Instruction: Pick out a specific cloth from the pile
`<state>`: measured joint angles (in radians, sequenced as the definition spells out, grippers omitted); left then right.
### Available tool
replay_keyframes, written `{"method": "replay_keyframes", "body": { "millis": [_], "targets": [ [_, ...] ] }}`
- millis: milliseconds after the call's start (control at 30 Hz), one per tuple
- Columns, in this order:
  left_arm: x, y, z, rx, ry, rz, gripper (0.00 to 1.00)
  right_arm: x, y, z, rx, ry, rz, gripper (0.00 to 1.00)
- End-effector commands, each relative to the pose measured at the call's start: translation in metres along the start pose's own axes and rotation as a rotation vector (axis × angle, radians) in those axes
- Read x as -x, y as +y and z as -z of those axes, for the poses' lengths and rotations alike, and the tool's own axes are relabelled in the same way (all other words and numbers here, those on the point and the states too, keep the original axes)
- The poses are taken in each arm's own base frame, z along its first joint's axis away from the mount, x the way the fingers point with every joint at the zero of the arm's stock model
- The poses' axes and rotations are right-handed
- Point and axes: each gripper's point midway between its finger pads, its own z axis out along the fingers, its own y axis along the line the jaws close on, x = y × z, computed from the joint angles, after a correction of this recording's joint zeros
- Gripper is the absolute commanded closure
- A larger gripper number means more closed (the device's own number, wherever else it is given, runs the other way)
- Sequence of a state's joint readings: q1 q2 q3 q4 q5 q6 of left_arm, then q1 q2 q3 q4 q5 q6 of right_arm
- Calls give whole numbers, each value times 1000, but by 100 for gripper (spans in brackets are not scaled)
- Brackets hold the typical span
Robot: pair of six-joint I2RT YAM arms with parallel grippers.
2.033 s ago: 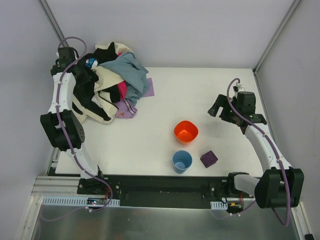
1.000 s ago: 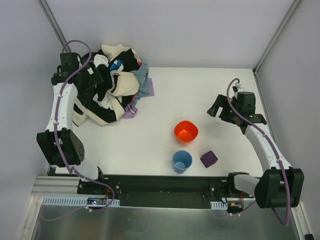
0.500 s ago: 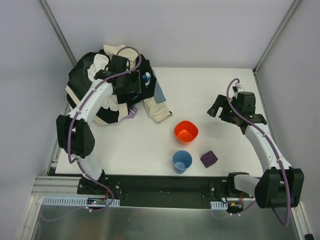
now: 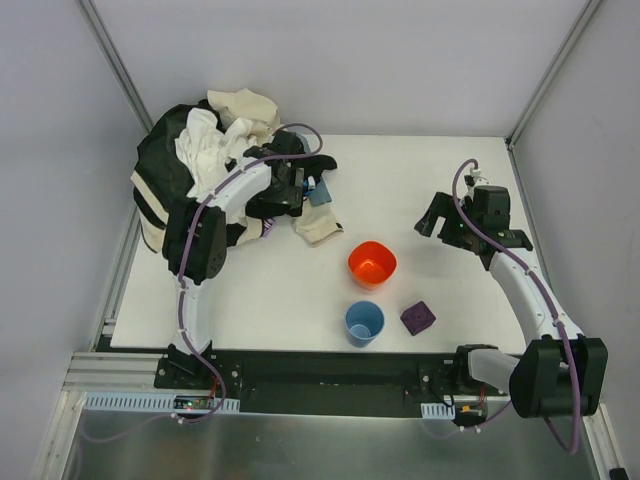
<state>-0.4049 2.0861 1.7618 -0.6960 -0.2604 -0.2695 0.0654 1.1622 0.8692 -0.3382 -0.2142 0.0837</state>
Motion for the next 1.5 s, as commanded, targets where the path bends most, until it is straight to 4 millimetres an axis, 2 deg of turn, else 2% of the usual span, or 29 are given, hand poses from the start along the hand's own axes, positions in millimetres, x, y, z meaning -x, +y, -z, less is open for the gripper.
{"method": "replay_keyframes", "body": {
  "millis": [0,133,200,400,500,633,733,833,967,1100,1200,1300,1333,1400,1467],
  "targets": [
    [5,31,-9,139,-3,-2,1,1,0,3,0,-15,21,4],
    [-2,45,-22,157,38,30,1,2,1,3,5,-16,20,4],
    [-3,53,-21,161,42,53,1,3,1,3,5,-18,22,4],
    [6,74,15,168,-22,75,1,2,1,1,5,-13,16,4],
    [5,86,31,163,-42,108,1,1,2,-1,11,-7,12,4],
    [2,99,42,166,-55,133,1,2,2,-2,15,-11,7,4],
    [-1,107,34,169,-30,146,1,1,2,-3,16,-7,7,4],
    [-3,110,17,133,12,178,1,1,3,-2,18,-8,8,4],
    [4,98,-14,49,61,170,1,3,4,-2,19,-12,7,4],
    [11,74,-28,-66,86,166,1,4,4,-2,20,-13,6,4],
    [16,60,-31,-137,91,163,12,5,6,-3,28,-12,-3,4],
    [25,52,-28,-190,76,147,42,7,10,-3,40,-11,-2,4],
    [29,48,-24,-215,66,141,56,8,10,-3,44,-12,0,4],
    [40,41,-12,-272,32,132,75,9,12,-2,50,-16,4,4],
    [54,31,2,-344,-11,121,88,11,15,-2,61,-22,9,4]
  ]
}}
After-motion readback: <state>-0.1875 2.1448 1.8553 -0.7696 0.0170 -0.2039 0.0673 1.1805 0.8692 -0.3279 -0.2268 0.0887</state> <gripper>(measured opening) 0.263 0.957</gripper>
